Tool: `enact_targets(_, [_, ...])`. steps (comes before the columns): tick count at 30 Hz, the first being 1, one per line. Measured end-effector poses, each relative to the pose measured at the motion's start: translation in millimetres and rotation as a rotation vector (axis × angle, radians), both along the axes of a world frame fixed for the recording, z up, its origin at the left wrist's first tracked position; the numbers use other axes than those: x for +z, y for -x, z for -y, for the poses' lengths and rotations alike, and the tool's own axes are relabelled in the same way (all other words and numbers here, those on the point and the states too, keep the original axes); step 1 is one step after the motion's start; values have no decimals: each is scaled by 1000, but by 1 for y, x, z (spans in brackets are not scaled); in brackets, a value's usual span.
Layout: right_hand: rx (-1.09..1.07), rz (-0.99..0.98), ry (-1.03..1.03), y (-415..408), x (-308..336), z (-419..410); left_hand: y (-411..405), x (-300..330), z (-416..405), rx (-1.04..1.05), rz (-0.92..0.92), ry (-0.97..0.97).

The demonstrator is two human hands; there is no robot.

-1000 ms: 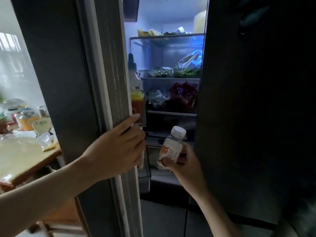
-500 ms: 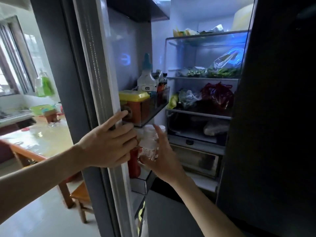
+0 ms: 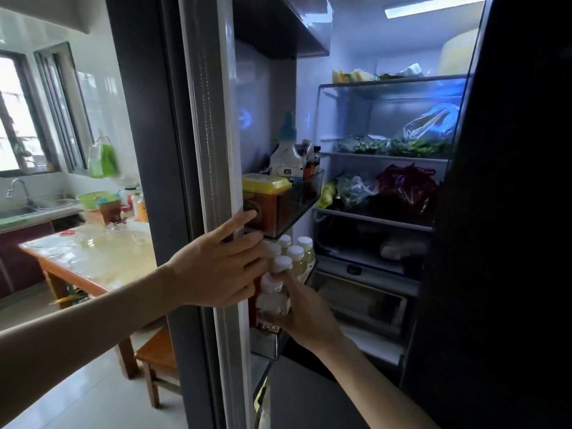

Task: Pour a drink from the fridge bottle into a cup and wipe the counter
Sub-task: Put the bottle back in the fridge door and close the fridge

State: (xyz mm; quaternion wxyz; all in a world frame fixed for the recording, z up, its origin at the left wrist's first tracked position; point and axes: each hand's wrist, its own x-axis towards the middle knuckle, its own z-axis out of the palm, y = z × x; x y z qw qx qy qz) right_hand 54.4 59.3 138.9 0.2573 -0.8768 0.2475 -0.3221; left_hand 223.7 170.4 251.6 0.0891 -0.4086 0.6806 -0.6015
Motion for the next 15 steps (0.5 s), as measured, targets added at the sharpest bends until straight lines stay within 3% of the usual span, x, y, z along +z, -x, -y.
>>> enact_targets(7, [8,-24,61,5,3,-7,7,3,-3,-2,-31,-11])
enact_targets(11, [9,-7,67,9,3,-5,12,36,-7,-186,-260,131])
enact_targets(15, [-7,7,111,16,6,-2,-6,87,-14,-73,-543,423])
